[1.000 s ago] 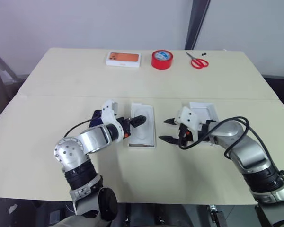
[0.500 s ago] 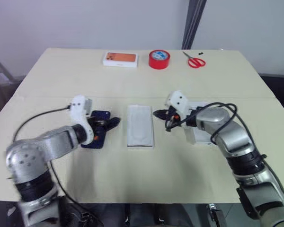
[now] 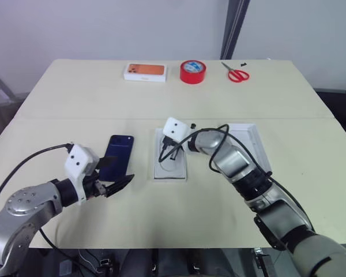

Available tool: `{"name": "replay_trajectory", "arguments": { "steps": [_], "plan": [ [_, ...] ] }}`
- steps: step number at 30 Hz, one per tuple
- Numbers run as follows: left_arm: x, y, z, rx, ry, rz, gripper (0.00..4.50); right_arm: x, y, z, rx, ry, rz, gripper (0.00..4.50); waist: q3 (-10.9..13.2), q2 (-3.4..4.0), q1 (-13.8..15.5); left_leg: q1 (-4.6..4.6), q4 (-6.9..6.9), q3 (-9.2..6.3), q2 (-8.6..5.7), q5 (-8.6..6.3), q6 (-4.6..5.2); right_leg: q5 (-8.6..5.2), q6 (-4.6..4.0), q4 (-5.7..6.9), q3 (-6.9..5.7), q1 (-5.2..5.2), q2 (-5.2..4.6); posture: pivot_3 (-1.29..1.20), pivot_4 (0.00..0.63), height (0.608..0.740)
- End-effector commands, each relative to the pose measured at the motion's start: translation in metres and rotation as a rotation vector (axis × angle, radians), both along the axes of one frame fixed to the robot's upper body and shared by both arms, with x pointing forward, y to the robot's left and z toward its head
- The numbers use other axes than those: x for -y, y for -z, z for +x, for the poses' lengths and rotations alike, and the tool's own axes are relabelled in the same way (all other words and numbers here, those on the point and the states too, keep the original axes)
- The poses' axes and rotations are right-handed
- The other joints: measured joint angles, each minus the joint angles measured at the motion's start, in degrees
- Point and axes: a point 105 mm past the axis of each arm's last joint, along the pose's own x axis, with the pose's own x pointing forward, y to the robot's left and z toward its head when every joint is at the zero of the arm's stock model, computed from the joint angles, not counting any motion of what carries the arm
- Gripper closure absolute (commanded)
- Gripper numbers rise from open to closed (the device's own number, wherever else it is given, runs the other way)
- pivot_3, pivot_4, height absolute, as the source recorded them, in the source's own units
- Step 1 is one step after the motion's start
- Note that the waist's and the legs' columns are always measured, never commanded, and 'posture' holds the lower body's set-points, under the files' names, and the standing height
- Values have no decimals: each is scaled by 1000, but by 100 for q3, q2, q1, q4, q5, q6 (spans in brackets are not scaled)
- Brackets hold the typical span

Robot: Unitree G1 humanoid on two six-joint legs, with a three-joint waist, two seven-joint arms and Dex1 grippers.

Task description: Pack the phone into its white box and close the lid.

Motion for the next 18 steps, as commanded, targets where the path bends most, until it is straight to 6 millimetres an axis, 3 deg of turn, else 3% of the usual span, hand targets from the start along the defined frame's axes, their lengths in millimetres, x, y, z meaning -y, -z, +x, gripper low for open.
{"name": "replay_trajectory", "arguments": {
  "steps": [1, 18],
  "plan": [
    [-5, -5, -4, 35, 12, 29, 272, -4, -8, 2, 41, -23, -19, 4433, 0, 0, 3, 0, -10, 0, -1, 2, -2, 6, 8, 0, 0, -6, 0, 0, 150, 725],
    [-10, 1, -2, 32, -19, 24, 272, -4, 9, -55, -141, -253, -68, 4433, 0, 1, 7, 0, -30, -1, 0, 12, -14, 9, 8, 10, 0, -23, 1, 0, 150, 725]
  ]
}}
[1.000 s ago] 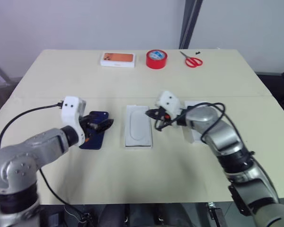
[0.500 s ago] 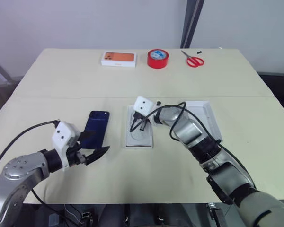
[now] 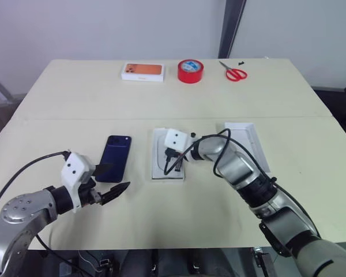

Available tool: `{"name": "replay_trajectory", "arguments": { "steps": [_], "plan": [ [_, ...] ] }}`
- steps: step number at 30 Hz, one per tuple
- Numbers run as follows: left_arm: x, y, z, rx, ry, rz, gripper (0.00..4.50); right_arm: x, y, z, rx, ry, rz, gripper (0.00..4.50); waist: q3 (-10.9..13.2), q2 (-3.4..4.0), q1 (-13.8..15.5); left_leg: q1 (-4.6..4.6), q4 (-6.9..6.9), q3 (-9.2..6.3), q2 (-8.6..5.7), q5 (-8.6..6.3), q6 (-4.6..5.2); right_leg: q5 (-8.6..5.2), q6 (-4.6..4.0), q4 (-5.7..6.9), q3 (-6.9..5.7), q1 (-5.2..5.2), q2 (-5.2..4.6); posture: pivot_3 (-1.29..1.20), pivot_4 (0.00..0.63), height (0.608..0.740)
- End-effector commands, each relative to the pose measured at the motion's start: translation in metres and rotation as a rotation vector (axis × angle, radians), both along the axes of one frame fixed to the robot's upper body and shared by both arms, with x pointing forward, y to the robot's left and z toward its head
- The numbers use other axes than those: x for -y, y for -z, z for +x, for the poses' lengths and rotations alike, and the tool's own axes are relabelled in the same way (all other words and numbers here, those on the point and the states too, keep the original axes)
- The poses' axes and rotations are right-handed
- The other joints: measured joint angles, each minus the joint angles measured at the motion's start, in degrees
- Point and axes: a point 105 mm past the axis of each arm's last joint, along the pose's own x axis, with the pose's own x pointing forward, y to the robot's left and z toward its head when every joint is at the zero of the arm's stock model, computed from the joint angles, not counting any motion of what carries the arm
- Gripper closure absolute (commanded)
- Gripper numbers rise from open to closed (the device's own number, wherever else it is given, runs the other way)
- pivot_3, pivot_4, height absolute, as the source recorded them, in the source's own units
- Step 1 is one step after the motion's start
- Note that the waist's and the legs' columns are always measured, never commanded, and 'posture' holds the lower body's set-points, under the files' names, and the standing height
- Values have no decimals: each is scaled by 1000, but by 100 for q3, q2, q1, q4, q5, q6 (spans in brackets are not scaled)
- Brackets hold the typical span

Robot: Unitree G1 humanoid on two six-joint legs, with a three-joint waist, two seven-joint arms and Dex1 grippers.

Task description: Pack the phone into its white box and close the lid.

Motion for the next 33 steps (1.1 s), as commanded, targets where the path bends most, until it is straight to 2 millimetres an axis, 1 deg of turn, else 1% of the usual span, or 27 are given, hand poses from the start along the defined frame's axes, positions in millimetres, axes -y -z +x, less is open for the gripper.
{"name": "replay_trajectory", "arguments": {
  "steps": [1, 4, 6, 8, 11, 14, 15, 17, 18, 19, 20, 21, 23, 25, 27, 29, 31, 33],
  "plan": [
    [-1, -8, 2, 45, -5, 4, 272, -8, -5, -22, -22, -118, 0, 4433, 0, 0, 6, 0, 0, 0, 0, 0, 0, 0, 0, 0, 0, 0, 0, 0, 150, 725],
    [-3, -7, 2, 43, -11, 11, 272, -7, -3, -37, -40, -206, -20, 4433, 0, 0, 7, 0, 0, 0, 0, 0, 0, 0, 0, 0, 0, 0, 0, 0, 150, 725],
    [-3, -7, 2, 43, -14, 14, 272, -8, -3, -44, -48, -242, -25, 4433, 0, 0, 6, 0, 0, 0, 0, 0, 0, 0, 0, 0, 0, 0, 0, 0, 150, 725],
    [-4, -8, 2, 44, -15, 15, 272, -8, -4, -43, -39, -238, -20, 4433, 0, 0, 2, 0, 0, 0, 0, 0, 0, 0, 0, 0, 0, 0, 0, 0, 150, 725],
    [-4, -8, 2, 47, -21, 17, 272, -11, -12, -36, -9, -214, 14, 4433, 0, 0, 7, 0, 0, 0, 0, 0, 0, 0, -1, 0, 0, -1, 0, 0, 150, 725],
    [-10, -7, 6, 47, -71, 18, 272, -15, -32, -29, 53, -197, 91, 4433, 0, 0, 7, 0, 0, 0, 0, 0, 0, 0, 0, 0, 0, -1, 0, 0, 150, 725],
    [-14, -7, 8, 46, -102, 13, 272, -16, -40, -26, 76, -186, 120, 4433, 0, 0, 8, 0, 0, 0, 0, 0, -1, 0, 0, 0, 0, -1, 0, 0, 150, 725],
    [-28, -8, 20, 33, -217, -26, 272, -19, -52, -21, 91, -161, 172, 4433, 0, 0, 14, 0, 0, 0, 0, 0, -1, 0, 0, 1, 0, -1, 0, 0, 150, 725],
    [-40, -6, 28, 7, -309, -44, 272, -21, -55, -20, 93, -156, 188, 4433, 0, -1, 17, 0, 1, -1, 0, 1, -2, 0, 0, 3, -1, -1, 0, 0, 150, 725],
    [-53, -3, 35, -19, -398, -51, 136, -24, -57, -20, 94, -153, 198, 4477, -1, -2, 20, 1, 2, -2, 0, 1, -2, 1, 1, 6, -1, 0, 1, 0, 150, 725],
    [-64, -1, 40, -38, -473, -57, 136, -28, -58, -20, 96, -148, 207, 4477, -2, -4, 21, 1, 2, -3, 0, 2, -2, 1, 1, 9, -2, -1, 2, 0, 150, 725],
    [-72, 0, 44, -55, -524, -70, 136, -32, -58, -19, 96, -144, 214, 4477, -2, -5, 21, 2, 3, -4, 0, 2, -2, 1, 2, 10, -3, -1, 4, 0, 150, 725],
    [-79, -1, 50, -98, -595, -112, 136, -40, -56, -18, 103, -136, 217, 4477, -2, -5, 9, 0, 2, -3, 0, 2, -1, 2, 3, 12, -3, -5, 6, 0, 150, 725],
    [-81, 2, 56, -189, -628, -160, 136, -50, -53, -17, 120, -126, 205, 4477, -2, -9, 14, -2, 5, -2, -1, 2, -2, 2, 4, 14, -3, -7, 6, 0, 150, 725],
    [-81, 6, 59, -261, -640, -150, 136, -59, -48, -17, 117, -121, 189, 4477, -3, -9, 11, -3, 11, -3, -1, 3, -2, 2, 4, 24, -4, -8, 7, 0, 150, 725],
    [-76, 9, 68, -350, -629, -181, 136, -75, -39, -16, 93, -112, 155, 4477, -3, -10, 11, -2, 12, -3, -2, 5, -5, 2, 4, 29, -4, -10, 8, 0, 150, 725],
    [-71, 10, 72, -407, -611, -201, 136, -83, -35, -16, 73, -101, 138, 4477, -4, -15, 7, -2, 12, -3, -3, 10, -14, 2, 4, 40, -5, -17, 12, 0, 150, 725],
    [-65, 15, 74, -496, -577, -197, 136, -90, -27, -16, 41, -95, 103, 4477, -5, -15, -6, -2, 13, -2, -3, 20, -32, 2, 4, 56, -5, -25, 12, 0, 150, 725]
  ]
}}
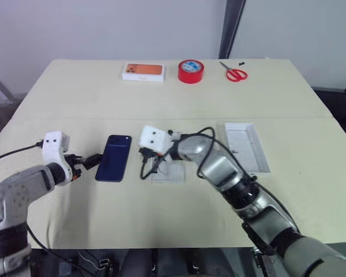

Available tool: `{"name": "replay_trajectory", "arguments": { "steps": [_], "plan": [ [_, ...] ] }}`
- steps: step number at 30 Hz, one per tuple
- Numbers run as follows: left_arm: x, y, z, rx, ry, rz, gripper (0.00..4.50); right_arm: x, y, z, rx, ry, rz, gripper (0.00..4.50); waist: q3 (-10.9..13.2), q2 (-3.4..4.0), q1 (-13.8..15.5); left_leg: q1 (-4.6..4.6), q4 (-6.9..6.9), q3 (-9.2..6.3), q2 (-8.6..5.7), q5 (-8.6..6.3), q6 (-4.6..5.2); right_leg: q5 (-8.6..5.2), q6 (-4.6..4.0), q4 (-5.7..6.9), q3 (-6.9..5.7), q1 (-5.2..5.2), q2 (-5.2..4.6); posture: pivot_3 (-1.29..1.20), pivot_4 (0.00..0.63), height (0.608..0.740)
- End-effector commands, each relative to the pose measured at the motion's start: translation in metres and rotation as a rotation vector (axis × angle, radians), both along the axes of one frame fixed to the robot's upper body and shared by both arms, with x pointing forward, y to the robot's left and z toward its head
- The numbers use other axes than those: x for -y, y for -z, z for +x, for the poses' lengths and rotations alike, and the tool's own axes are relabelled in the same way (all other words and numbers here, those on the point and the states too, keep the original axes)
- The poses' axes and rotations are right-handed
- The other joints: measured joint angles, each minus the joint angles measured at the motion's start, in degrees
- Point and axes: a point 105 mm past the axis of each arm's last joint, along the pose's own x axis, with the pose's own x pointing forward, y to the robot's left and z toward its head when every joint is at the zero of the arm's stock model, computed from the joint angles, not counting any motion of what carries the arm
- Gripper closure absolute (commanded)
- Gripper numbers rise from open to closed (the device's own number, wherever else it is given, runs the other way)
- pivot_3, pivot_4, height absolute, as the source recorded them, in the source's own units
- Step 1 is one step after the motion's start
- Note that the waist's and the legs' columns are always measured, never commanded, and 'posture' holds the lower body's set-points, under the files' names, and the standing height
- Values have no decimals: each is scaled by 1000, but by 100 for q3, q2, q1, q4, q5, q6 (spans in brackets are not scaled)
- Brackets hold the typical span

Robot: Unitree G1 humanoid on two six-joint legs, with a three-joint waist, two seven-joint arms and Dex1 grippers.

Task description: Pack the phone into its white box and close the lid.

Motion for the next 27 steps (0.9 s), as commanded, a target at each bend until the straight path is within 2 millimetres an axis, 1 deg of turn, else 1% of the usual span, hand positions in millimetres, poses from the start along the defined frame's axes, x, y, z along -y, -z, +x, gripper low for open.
{"name": "replay_trajectory", "arguments": {
  "steps": [1, 2, 5, 8, 10, 14, 18, 21, 27],
  "plan": [
    [6, 5, -1, -104, 42, -39, 136, -11, 1, 1, -9, 7, -42, 4477, 0, 0, -9, 0, -1, 1, -1, 8, -14, 0, 0, 2, 0, -2, 0, 0, 150, 725],
    [8, 7, -1, -127, 53, -47, 136, -13, 4, 1, -22, 11, -57, 4477, 0, 0, -8, 0, 0, 1, -1, 9, -15, 0, 0, 5, 0, -3, 0, 0, 150, 725],
    [23, 10, -3, -194, 130, -101, 136, -18, 14, 4, -22, 27, -116, 4477, 0, 0, -13, 1, 0, 1, -1, 10, -18, 0, 0, 6, 0, -4, 0, 0, 150, 725],
    [35, 17, -8, -250, 182, -114, 136, -22, 19, 3, -24, 15, -149, 4477, -1, 0, -8, 1, -1, 0, -2, 11, -20, 0, 0, 7, 0, -4, -2, 0, 150, 725],
    [42, 20, -9, -267, 207, -126, 136, -23, 22, 2, -25, 6, -162, 4477, -3, 2, 3, 1, 0, 0, -2, 11, -20, 0, 0, 7, 1, -4, -3, 0, 150, 725],
    [62, 21, -12, -258, 283, -175, 136, -22, 23, 0, -29, 1, -167, 4477, -8, 4, 23, 3, -1, 0, -4, 11, -21, 0, 0, 8, 1, -2, -7, 0, 150, 725],
    [72, 22, -15, -258, 316, -211, 136, -18, 22, 0, -32, 3, -166, 4477, -12, 3, 29, 3, -1, -1, -8, 11, -21, 0, 0, 7, 1, -1, -11, 0, 150, 725],
    [82, 17, -14, -235, 341, -295, 136, -12, 21, 2, -26, 10, -166, 4477, -14, 4, 47, 4, -1, -2, -8, 11, -21, 0, 0, 7, 1, -1, -13, 0, 150, 725],
    [86, 12, -13, -218, 337, -404, 136, -7, 19, 2, -23, 12, -165, 4477, -15, 2, 51, 4, -1, -4, -10, 10, -21, 0, 0, 7, 1, 0, -14, 0, 150, 725]
  ]
}}
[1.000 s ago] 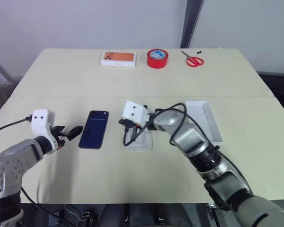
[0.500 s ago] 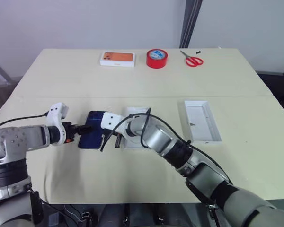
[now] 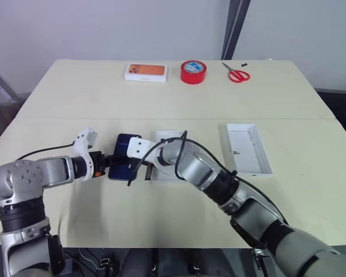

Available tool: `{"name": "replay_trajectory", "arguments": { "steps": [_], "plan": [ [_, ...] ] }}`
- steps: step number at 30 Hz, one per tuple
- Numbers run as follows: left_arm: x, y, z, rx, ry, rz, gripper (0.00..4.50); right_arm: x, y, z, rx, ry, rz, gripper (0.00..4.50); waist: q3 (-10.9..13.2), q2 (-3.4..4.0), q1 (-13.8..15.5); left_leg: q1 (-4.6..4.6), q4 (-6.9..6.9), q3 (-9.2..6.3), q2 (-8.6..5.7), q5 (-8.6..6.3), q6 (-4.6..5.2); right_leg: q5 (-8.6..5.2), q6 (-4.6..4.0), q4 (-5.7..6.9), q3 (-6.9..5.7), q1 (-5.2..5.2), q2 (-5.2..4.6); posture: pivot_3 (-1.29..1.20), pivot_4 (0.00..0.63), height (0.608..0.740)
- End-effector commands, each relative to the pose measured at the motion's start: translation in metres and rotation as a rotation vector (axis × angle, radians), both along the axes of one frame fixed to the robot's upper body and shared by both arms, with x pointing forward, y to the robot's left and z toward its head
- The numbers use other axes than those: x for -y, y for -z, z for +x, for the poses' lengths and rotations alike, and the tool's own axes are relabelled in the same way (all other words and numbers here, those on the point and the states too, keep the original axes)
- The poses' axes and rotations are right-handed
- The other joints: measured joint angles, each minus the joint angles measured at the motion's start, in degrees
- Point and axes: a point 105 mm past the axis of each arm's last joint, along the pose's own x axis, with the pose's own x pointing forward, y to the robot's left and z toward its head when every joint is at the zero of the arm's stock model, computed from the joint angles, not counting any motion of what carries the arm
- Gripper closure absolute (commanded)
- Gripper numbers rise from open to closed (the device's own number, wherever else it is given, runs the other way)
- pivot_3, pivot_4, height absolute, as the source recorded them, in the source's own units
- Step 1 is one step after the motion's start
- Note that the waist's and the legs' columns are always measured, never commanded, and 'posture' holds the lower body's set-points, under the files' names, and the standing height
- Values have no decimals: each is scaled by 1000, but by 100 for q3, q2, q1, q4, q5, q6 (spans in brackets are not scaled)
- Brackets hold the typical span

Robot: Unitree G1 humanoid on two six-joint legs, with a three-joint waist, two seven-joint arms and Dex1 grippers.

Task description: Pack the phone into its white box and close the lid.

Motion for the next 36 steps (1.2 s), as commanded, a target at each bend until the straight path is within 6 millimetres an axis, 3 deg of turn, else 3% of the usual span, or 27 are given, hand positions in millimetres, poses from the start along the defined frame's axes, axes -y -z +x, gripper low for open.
{"name": "replay_trajectory", "arguments": {
  "steps": [1, 9, 12, 17, 26, 29, 30, 34, 36],
  "plan": [
    [20, 7, -9, -68, 82, -99, 136, -7, -11, -5, 23, -31, 34, 4477, -1, -1, -6, 0, 0, 0, 0, 0, 0, 0, 0, 0, 0, 0, 0, 0, 150, 725],
    [3, 1, -2, -68, -27, -141, 136, -5, -12, -6, 27, -32, 38, 4477, 0, -3, -40, 0, 0, 0, 0, 0, 0, 0, 0, 0, 0, -2, 1, 0, 150, 725],
    [-3, -1, -4, -59, -49, -144, 927, -4, -14, -7, 32, -34, 40, 4500, 0, -4, -46, 0, 0, 0, 0, 1, -1, 0, 0, 0, 0, -4, 1, 0, 150, 725],
    [-6, -6, -6, -39, -69, -169, 3413, -1, -26, -7, 59, -35, 60, 4500, 3, -8, -51, -3, -1, 0, 1, 3, -5, 0, 0, 1, 0, -9, 2, 0, 150, 725],
    [-13, -5, -12, -36, -142, -232, 3413, 10, -56, -17, 89, -67, 128, 4500, 3, -9, -46, -4, -2, -1, 2, 2, -4, 0, 0, 1, 0, -11, 2, 0, 150, 725],
    [-10, -3, -14, -46, -150, -243, 4330, 18, -62, -19, 84, -62, 152, 4500, 1, -14, -31, -5, -2, -1, 2, 2, -4, 0, 0, -1, 0, -10, 2, 0, 150, 725],
    [-9, -3, -14, -47, -153, -248, 4441, 21, -63, -18, 83, -58, 155, 4500, 1, -14, -34, -4, -2, -2, 2, 2, -4, 0, 0, -2, 0, -6, 1, 0, 150, 725],
    [-6, -7, -16, -38, -162, -288, 4441, 39, -67, -16, 95, -30, 156, 4500, 1, -14, -35, -4, -2, -2, 2, 2, -4, -1, -1, -5, 1, -6, 0, 0, 150, 725],
    [-3, -18, -15, 2, -174, -366, 4441, 52, -71, -18, 100, -32, 168, 4500, 2, -14, -31, -5, -2, -2, 2, 2, -4, -1, -1, -6, 1, -7, 0, 0, 150, 725]
  ]
}}
